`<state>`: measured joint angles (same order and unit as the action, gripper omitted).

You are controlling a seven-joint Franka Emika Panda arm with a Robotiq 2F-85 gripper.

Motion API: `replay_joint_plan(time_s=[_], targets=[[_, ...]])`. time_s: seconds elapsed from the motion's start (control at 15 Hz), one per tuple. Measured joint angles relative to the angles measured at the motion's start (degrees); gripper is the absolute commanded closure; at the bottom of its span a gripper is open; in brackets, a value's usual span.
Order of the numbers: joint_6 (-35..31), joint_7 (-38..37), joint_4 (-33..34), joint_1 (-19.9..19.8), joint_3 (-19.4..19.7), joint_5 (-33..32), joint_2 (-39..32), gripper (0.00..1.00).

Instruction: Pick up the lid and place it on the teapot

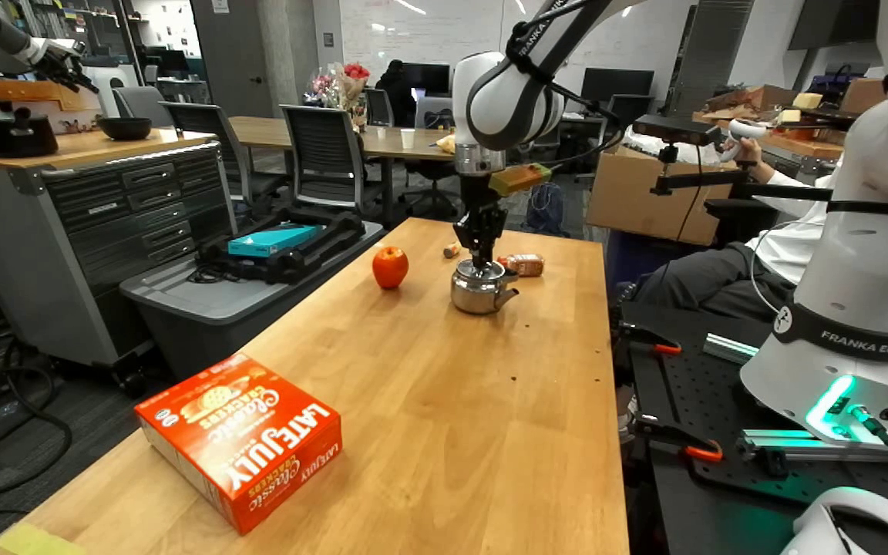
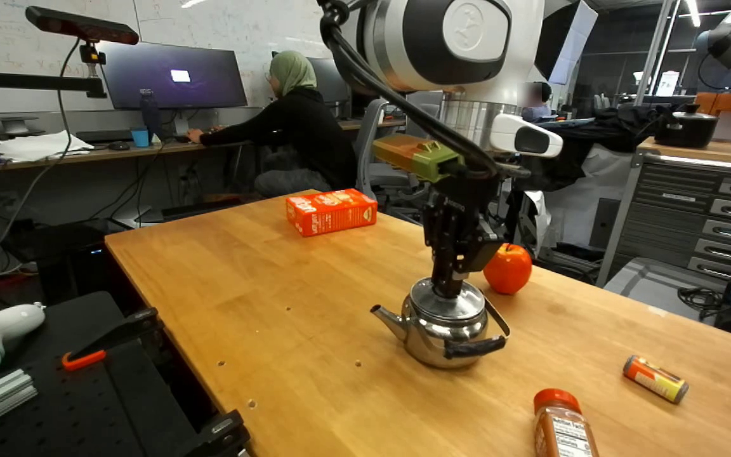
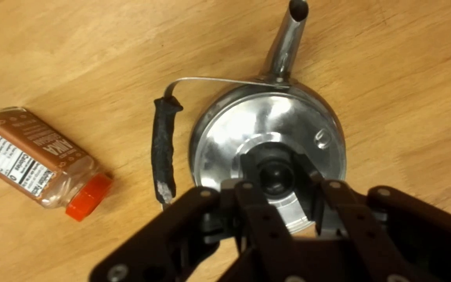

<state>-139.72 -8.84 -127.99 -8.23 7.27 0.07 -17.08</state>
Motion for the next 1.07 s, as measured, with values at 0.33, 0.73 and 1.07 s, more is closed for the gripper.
replay_joint_plan(time_s=[0.33, 0.73, 1.07], targets=[[0.0, -1.0, -0.2, 0.2, 0.2, -2.2, 0.0, 0.7], [0.1, -1.0, -0.3, 0.2, 0.2, -2.2, -0.1, 0.21], [0.1, -0.9, -0.4, 0.2, 0.2, -2.2, -0.1, 0.0]])
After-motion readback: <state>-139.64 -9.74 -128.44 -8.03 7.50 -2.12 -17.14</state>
